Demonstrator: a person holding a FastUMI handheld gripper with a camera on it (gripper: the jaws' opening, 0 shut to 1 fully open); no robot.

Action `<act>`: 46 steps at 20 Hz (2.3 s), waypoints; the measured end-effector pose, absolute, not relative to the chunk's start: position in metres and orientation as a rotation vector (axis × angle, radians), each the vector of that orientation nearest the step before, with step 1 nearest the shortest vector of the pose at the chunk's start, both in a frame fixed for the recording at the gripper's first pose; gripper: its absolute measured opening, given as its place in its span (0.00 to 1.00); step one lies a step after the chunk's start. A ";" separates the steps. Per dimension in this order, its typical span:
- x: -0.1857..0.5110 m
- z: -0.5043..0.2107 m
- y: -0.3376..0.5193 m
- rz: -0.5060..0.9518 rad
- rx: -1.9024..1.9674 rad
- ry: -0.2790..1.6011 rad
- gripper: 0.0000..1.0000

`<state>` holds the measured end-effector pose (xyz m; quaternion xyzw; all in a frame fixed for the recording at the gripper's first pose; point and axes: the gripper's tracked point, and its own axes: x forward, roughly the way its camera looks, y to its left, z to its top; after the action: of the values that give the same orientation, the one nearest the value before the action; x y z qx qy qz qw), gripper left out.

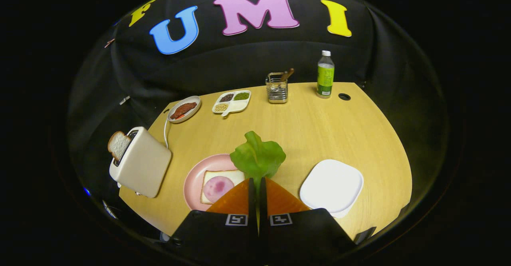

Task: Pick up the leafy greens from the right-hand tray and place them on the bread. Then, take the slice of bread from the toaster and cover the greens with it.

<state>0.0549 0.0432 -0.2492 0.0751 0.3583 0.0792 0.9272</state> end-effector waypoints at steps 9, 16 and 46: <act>0.060 -0.290 0.121 0.199 0.074 0.805 0.06; 0.057 -0.317 0.133 0.188 0.021 0.867 0.13; 0.070 -0.178 0.224 0.351 0.018 0.547 0.99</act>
<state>0.0705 0.2245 -0.1784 0.0090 0.2686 0.1723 0.9477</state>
